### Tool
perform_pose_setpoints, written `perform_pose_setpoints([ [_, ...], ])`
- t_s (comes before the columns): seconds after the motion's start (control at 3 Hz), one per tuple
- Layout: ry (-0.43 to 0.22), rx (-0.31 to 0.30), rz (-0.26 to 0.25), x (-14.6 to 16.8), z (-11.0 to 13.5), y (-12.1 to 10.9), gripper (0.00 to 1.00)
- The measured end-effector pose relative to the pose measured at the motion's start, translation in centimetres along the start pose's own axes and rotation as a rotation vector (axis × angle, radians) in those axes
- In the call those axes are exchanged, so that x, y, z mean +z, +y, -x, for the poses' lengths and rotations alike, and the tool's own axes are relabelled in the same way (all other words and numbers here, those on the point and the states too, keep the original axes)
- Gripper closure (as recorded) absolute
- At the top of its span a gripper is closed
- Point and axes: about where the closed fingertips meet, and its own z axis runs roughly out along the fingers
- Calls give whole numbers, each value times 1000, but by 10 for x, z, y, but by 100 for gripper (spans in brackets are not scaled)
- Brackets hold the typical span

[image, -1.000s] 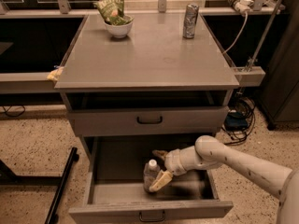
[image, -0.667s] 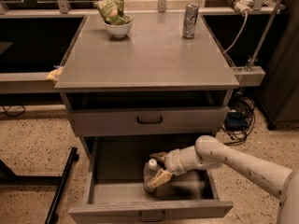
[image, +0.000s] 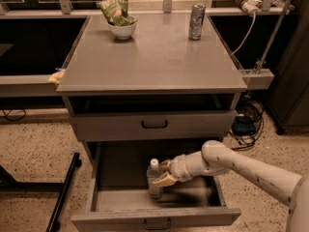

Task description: Pick blue plastic bottle from middle drawer and place on counter

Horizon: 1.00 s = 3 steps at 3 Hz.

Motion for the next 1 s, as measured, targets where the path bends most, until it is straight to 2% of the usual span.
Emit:
perform_pose_setpoints([
  [0.33,-19,-14,-28,-16,11,10,97],
  [0.67,-31,-33,-76,-45,40,22,100],
  [1.0,-34,-49,-111,-77,90,25,100],
])
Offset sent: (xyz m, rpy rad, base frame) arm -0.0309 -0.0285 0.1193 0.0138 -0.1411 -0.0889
